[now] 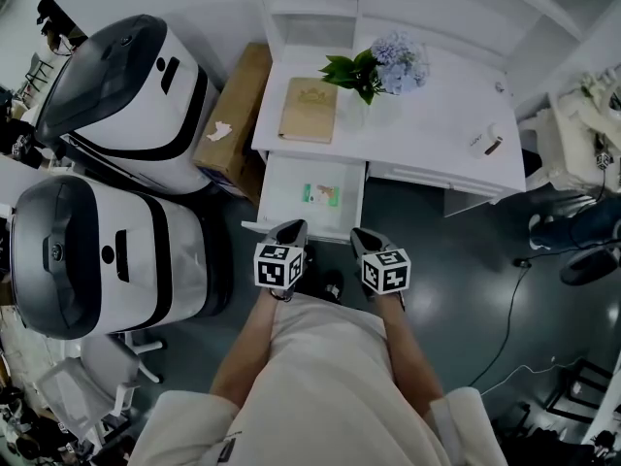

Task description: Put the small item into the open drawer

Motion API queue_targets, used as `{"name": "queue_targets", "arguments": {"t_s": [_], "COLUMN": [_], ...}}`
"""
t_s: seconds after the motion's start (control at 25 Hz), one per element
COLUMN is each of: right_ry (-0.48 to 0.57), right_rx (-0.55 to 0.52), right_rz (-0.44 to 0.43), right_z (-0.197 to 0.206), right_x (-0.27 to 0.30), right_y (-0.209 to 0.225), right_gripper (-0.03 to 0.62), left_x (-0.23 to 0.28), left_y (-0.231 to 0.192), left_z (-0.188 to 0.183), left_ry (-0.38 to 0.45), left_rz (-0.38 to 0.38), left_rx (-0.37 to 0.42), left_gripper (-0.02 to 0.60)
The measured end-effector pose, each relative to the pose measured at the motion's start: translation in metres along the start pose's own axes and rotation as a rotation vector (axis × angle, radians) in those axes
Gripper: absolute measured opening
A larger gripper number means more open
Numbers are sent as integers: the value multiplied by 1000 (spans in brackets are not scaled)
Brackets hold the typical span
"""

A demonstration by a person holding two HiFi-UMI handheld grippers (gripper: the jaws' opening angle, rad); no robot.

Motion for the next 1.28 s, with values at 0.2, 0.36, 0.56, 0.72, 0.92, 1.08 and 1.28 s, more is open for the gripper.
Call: {"name": "queue_targets", "arguments": {"t_s": [0.2, 0.36, 0.56, 0.72, 0.92, 1.08, 1.28], "right_ry": [-6, -11, -7, -14, -9, -7, -10], "right_rx": [-25, -41, -49, -72, -67, -66, -63], "right_rz": [-10, -12, -9, 0, -4, -6, -7], "right_z": [1, 0, 0, -2, -2, -3, -2], "right_x": [-3, -5, -5, -6, -6, -6, -6], "right_y": [-1, 0, 0, 2, 2, 4, 5], "right_gripper": [25, 25, 25, 25, 25, 25, 25], "left_x": [-2, 0, -2, -1, -1, 1, 2], "left_y": [2, 2, -1, 0, 1, 2, 1], "left_z": [1, 3, 4, 4, 3, 3, 4], "left_ry": [8, 9, 12, 10, 7, 4, -3], "left_rz": [11, 10, 4, 1, 4, 4, 7], "left_rx": [10, 16, 17, 23, 37, 42, 37], "left_gripper": [17, 17, 17, 17, 17, 17, 17]}}
Point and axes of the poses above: the fingertips, and each gripper's own axes: x forward along the fingers, y to its right, z out of its underside, the point moved 10 cm from there along -x, backward along the fingers, and after that the axes turned 12 degrees about y, right-handed, at the moved point
